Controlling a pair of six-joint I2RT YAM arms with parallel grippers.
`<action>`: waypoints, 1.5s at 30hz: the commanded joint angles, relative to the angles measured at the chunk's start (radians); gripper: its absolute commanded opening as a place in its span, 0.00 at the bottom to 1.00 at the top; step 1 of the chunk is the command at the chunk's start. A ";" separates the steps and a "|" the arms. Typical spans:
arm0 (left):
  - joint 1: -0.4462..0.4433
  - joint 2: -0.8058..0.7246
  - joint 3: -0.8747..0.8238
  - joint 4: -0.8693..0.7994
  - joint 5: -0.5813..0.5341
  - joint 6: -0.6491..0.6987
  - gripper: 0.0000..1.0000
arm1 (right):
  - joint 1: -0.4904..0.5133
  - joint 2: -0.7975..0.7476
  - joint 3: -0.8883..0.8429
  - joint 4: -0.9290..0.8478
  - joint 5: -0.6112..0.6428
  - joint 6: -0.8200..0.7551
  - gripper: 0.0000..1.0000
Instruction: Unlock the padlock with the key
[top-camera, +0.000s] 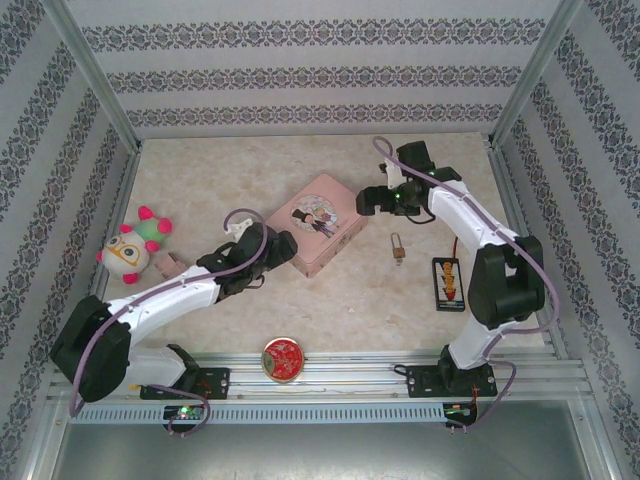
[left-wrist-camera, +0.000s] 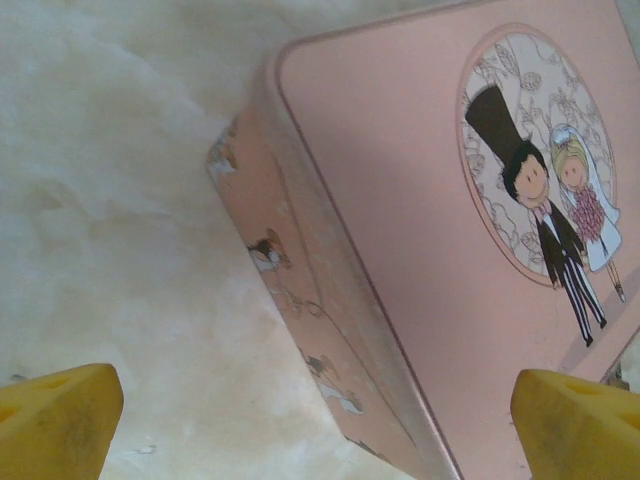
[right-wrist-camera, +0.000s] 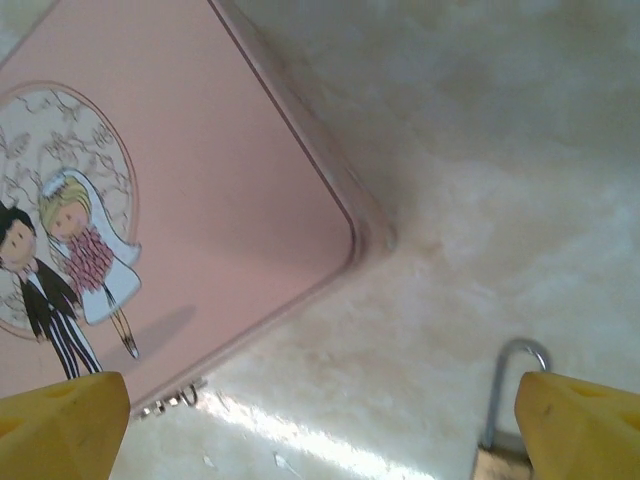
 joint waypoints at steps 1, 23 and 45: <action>-0.014 0.029 0.048 0.059 0.045 0.026 0.99 | -0.005 0.062 0.066 0.013 -0.051 -0.024 0.98; 0.001 0.113 0.077 0.071 0.023 0.049 0.85 | -0.004 0.279 0.193 0.036 -0.165 0.003 0.69; 0.094 0.225 0.143 0.131 0.079 0.155 0.66 | 0.111 -0.021 -0.157 0.108 -0.018 0.130 0.46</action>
